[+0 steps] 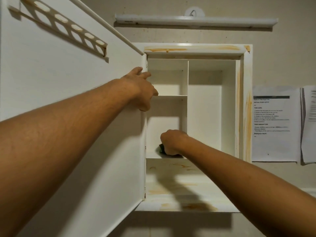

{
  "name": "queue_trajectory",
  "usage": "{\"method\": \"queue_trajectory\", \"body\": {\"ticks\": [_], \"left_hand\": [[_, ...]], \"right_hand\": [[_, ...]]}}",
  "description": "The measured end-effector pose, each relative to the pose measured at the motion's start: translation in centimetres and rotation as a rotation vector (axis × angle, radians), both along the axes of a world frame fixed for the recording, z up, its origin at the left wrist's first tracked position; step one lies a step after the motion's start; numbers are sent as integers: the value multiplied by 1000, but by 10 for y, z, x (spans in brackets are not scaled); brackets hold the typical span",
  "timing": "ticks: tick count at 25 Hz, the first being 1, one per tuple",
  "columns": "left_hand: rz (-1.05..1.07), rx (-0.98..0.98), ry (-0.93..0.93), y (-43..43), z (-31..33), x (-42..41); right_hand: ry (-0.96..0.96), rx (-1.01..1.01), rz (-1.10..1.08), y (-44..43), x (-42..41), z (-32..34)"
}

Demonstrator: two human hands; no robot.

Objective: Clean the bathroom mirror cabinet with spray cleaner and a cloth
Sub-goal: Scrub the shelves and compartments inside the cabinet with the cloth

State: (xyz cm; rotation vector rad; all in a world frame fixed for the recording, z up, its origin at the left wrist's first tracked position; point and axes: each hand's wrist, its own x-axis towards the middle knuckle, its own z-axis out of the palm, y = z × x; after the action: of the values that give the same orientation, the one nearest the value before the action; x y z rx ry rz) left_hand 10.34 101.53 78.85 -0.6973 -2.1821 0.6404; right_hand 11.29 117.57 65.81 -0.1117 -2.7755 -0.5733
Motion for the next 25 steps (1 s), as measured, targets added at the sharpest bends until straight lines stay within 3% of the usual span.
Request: {"method": "queue_trajectory", "body": {"ticks": [5, 7, 13, 15, 17, 21, 25], "left_hand": [[5, -13, -9, -1, -3, 1], [7, -6, -14, -2, -3, 2], [12, -42, 6, -2, -4, -1], [17, -78, 41, -2, -5, 0], [31, -120, 83, -1, -7, 1], [82, -120, 233, -4, -16, -4], [90, -38, 308, -1, -30, -8]], "right_hand": [[85, -483, 194, -23, -20, -22], [100, -415, 210, -25, -24, -25], [43, 72, 47, 7, -6, -4], [176, -3, 114, -4, -12, -14], [247, -216, 196, -20, -20, -23], [212, -475, 253, -20, -22, -26], [142, -308, 279, -7, -2, -16]]}}
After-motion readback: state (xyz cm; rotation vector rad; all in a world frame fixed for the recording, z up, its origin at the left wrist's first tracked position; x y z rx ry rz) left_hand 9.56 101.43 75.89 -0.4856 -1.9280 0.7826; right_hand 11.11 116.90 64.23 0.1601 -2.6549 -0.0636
